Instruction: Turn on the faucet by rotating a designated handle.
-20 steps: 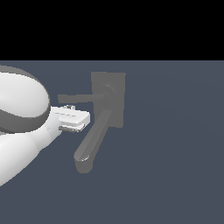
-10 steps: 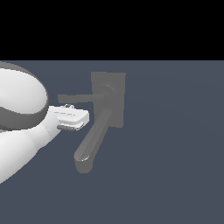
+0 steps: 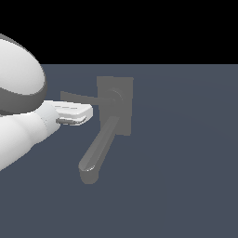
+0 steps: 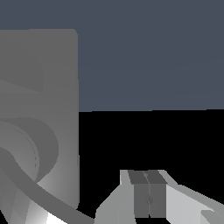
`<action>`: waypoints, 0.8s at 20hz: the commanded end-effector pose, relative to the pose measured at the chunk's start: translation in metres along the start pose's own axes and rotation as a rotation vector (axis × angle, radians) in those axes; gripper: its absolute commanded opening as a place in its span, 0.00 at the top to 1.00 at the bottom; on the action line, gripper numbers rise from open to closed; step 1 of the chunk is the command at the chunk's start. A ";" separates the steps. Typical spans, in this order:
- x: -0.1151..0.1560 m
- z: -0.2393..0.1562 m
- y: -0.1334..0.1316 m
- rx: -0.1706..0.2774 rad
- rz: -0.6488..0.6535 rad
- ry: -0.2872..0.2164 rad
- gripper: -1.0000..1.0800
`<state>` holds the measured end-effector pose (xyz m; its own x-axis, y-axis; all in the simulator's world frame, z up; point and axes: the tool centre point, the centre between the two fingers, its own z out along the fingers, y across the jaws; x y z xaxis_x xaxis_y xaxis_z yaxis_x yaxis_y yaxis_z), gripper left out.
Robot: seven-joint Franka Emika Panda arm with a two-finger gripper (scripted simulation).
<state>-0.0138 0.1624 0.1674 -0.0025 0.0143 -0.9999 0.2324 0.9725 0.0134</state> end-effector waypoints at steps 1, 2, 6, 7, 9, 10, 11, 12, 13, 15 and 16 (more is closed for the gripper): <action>-0.015 0.000 0.004 -0.004 0.004 -0.006 1.00; -0.020 0.000 0.004 -0.004 0.004 -0.006 1.00; -0.016 0.000 -0.001 0.001 0.000 0.003 1.00; -0.020 0.000 -0.002 0.001 0.000 0.002 1.00; -0.027 0.000 -0.004 0.000 0.001 0.001 1.00; -0.030 0.000 -0.005 0.000 0.001 0.001 1.00; -0.033 0.000 -0.006 0.000 0.001 0.001 1.00; -0.037 0.000 -0.007 -0.001 0.001 0.000 1.00; -0.040 0.000 -0.008 -0.001 0.001 0.000 1.00; -0.047 0.000 -0.010 -0.001 0.002 -0.001 1.00; -0.050 0.000 -0.011 -0.002 0.002 -0.001 1.00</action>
<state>-0.0164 0.1517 0.2092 -0.0075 0.0144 -0.9999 0.2327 0.9725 0.0122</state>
